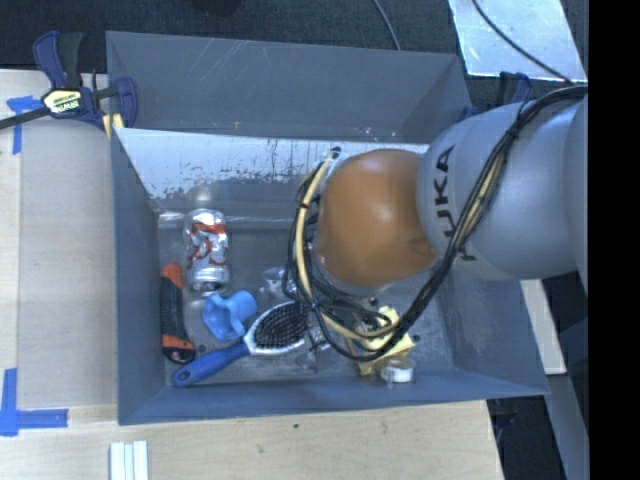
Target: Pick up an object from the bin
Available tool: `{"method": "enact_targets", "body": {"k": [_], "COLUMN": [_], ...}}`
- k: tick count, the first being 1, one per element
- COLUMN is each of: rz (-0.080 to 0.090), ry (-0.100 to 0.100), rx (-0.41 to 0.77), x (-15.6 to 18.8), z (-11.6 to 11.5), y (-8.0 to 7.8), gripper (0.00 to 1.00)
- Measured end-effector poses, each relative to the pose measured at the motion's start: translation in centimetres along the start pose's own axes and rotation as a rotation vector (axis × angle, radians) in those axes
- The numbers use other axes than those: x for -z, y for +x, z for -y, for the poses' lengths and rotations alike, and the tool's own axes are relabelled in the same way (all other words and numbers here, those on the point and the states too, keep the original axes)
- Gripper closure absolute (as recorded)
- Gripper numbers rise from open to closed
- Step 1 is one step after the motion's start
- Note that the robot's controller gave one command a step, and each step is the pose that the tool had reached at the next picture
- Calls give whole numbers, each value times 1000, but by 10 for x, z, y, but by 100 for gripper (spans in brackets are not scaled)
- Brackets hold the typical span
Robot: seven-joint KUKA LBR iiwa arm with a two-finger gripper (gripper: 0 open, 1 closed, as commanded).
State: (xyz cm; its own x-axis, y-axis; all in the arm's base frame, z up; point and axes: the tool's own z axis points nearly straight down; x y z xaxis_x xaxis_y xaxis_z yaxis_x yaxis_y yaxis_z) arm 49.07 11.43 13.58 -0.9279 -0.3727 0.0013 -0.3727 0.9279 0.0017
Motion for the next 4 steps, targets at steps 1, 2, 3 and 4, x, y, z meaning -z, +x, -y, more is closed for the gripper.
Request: {"method": "enact_targets", "body": {"k": [1, 2, 3, 4], "rz": [8, 2, 14, 5], "ry": [1, 6, 7, 10], "rx": [49, 162, 256, 457], "x": [2, -8, -56, -65], "z": [-85, 8, -4, -41], "y": [-48, -23, -126, -42], "gripper": [0, 0, 0, 100]}}
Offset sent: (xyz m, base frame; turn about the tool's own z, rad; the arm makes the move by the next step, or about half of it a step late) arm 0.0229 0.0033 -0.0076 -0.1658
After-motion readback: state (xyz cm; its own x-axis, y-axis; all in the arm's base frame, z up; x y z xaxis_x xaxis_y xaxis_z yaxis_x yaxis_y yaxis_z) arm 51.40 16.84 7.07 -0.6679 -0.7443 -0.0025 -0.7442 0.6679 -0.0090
